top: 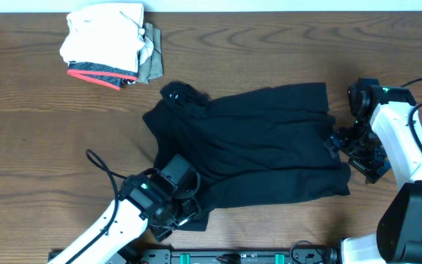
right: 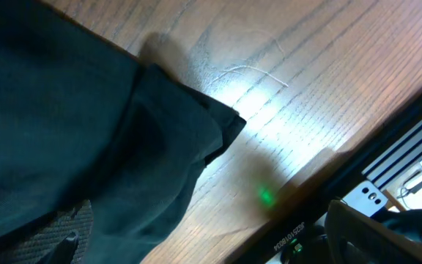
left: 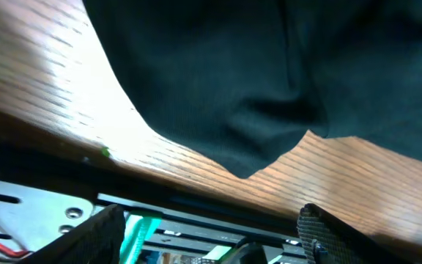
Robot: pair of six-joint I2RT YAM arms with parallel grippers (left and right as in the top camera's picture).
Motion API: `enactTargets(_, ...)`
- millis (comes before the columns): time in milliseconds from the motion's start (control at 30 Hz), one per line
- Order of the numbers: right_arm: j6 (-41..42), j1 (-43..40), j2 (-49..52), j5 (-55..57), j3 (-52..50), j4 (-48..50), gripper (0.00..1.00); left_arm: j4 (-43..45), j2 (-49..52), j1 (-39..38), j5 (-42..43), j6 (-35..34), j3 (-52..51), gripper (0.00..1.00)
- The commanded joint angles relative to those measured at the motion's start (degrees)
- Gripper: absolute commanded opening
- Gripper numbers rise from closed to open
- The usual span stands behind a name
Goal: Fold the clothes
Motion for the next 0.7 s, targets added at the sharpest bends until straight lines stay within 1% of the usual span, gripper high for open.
enactTargets(0,-1.27,-0.74,-0.85,-0.68,1.07,0.00,0.99,1.92,0.15,-1.79,0.57,-6.34,-2.56,0.77)
enactTargets(100,-1.27,-0.72,-0.85,-0.68,1.07,0.00,0.99,4.13,0.22,-2.36,0.59,-9.81,-5.31,0.77)
enactTargets(333,-1.29,-0.72,-0.85,-0.68,1.07,-0.02,0.99,10.12,0.24,-2.36,1.60,-12.98,-10.93,0.77)
enactTargets(567,-1.29,-0.68,-0.85,-0.68,1.07,0.15,0.99,14.23,0.24,-2.34,1.11,-13.55,-13.31,0.77)
enactTargets(667,-1.29,-0.55,-0.85,-0.76,1.07,-0.02,0.99,15.41,0.55,-2.34,-1.25,-13.92,-13.77,0.77)
